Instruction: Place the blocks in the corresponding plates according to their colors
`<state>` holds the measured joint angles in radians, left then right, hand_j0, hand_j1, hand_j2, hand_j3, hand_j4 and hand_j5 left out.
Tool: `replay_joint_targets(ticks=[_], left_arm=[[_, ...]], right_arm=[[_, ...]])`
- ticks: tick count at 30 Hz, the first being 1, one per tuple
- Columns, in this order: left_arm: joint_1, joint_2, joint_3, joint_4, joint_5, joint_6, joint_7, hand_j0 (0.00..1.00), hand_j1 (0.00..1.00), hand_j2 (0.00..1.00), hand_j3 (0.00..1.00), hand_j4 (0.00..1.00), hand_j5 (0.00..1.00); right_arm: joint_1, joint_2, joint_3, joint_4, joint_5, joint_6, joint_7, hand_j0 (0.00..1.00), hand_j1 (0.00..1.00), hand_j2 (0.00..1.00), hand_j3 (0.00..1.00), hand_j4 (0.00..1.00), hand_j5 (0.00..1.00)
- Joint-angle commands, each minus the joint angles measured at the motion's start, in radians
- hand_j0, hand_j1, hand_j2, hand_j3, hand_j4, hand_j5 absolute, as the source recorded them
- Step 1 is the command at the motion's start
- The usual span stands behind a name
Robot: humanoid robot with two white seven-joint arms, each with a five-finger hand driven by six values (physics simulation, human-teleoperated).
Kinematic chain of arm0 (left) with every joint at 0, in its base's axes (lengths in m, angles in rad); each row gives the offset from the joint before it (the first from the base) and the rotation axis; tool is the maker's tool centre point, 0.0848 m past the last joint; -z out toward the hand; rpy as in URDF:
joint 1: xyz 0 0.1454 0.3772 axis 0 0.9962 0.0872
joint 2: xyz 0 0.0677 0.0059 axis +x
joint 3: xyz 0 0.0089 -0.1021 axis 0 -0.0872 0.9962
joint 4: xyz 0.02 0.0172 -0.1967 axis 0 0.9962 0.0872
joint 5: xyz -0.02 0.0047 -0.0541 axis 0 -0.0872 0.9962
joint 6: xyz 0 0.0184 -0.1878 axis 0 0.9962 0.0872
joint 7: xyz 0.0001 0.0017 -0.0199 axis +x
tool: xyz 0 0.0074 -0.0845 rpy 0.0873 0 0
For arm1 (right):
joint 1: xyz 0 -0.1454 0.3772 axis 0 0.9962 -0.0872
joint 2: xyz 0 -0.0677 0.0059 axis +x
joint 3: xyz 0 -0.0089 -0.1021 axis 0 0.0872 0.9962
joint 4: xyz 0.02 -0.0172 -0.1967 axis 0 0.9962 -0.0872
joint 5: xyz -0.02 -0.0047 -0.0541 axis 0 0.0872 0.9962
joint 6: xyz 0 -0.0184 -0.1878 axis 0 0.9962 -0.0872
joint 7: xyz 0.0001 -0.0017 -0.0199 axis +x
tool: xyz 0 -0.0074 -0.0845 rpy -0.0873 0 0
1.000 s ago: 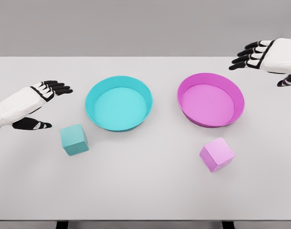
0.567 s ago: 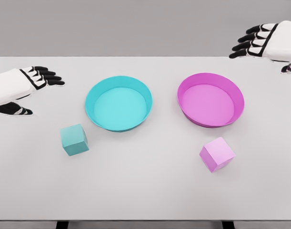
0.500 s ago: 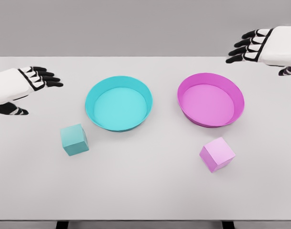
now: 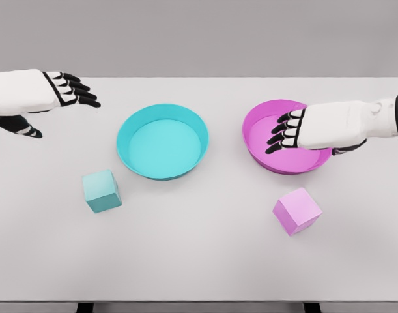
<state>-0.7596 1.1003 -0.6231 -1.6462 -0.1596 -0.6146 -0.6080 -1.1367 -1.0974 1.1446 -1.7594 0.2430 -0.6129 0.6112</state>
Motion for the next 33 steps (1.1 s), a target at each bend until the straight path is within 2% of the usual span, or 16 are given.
replay_joint_targets(ticks=[1, 2, 3, 6, 10, 19, 20, 26, 33], left_arm=[[-0.003, -0.028, -0.185, 0.045, 0.058, 0.004, -0.003, 1.0, 1.0, 1.0, 1.0, 1.0, 1.0], [-0.098, -0.028, -0.3, 0.043, 0.12, 0.004, -0.003, 1.0, 1.0, 1.0, 1.0, 1.0, 1.0], [-0.153, -0.028, -0.366, 0.037, 0.158, 0.004, -0.003, 1.0, 1.0, 1.0, 1.0, 1.0, 1.0], [-0.234, -0.013, -0.46, -0.018, 0.222, 0.004, -0.003, 1.0, 1.0, 1.0, 1.0, 1.0, 1.0], [-0.238, 0.059, -0.48, -0.098, 0.253, 0.004, -0.003, 1.0, 1.0, 1.0, 1.0, 1.0, 1.0], [-0.23, 0.061, -0.515, -0.098, 0.238, 0.004, -0.003, 1.0, 1.0, 1.0, 1.0, 1.0, 1.0], [-0.225, 0.058, -0.517, -0.096, 0.201, 0.004, -0.003, 1.0, 1.0, 1.0, 1.0, 1.0, 1.0], [-0.211, 0.052, -0.51, -0.096, 0.106, 0.004, -0.003, 1.0, 1.0, 1.0, 1.0, 1.0, 1.0], [-0.211, 0.027, -0.507, -0.095, 0.031, 0.004, -0.003, 0.99, 0.99, 0.99, 0.99, 0.99, 0.99]], right_arm=[[0.0, 0.014, 0.047, 0.0, -0.002, 0.002, 0.0, 1.0, 1.0, 1.0, 1.0, 1.0, 1.0], [-0.002, 0.016, 0.047, 0.0, -0.002, 0.002, 0.0, 1.0, 1.0, 1.0, 1.0, 1.0, 1.0], [0.0, 0.027, 0.049, 0.0, -0.002, 0.002, 0.0, 1.0, 1.0, 1.0, 1.0, 1.0, 1.0], [0.0, 0.031, 0.08, 0.0, -0.002, 0.002, 0.0, 1.0, 1.0, 1.0, 1.0, 1.0, 1.0], [0.002, 0.027, 0.096, -0.002, -0.002, 0.002, 0.0, 1.0, 1.0, 1.0, 1.0, 1.0, 1.0], [-0.003, 0.019, 0.145, 0.0, -0.002, 0.002, 0.0, 1.0, 1.0, 1.0, 1.0, 1.0, 1.0], [-0.003, 0.019, 0.146, -0.002, -0.002, 0.002, 0.0, 1.0, 1.0, 1.0, 1.0, 1.0, 1.0], [-0.005, 0.019, 0.182, -0.002, -0.001, 0.002, 0.0, 1.0, 1.0, 1.0, 1.0, 1.0, 1.0], [-0.005, 0.019, 0.202, -0.002, 0.01, 0.002, 0.0, 1.0, 1.0, 1.0, 1.0, 1.0, 1.0]])
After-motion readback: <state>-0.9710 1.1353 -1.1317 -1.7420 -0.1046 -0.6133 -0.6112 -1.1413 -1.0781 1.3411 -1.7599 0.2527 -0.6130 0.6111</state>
